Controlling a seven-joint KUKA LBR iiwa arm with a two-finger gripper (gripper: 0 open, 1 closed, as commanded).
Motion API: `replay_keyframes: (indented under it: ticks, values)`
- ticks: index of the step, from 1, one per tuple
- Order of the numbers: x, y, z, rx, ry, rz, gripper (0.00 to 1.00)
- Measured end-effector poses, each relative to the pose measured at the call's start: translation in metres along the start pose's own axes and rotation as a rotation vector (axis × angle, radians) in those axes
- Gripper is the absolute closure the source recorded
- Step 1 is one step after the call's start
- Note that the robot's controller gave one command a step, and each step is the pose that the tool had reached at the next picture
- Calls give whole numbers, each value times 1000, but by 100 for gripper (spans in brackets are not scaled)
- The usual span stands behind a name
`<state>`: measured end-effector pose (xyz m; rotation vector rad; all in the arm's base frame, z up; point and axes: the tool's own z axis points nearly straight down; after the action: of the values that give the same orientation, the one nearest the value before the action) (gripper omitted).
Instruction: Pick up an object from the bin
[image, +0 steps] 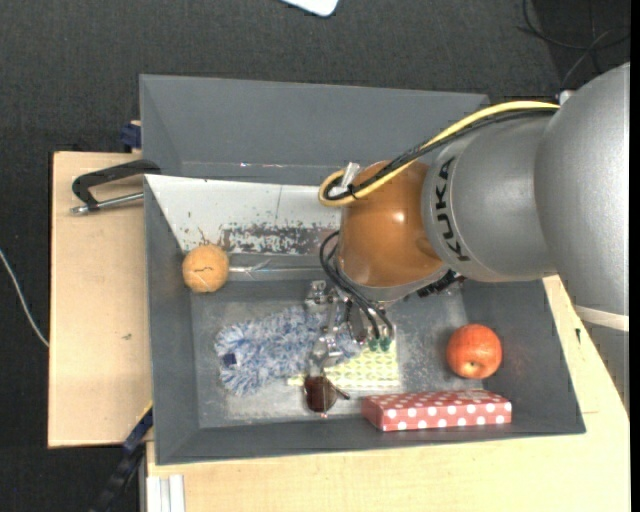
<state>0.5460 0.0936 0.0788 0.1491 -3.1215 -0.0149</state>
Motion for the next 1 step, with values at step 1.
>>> replay_keyframes:
  ticks: [1]
  values:
    - [0,-1,-13,4,-10,0,100]
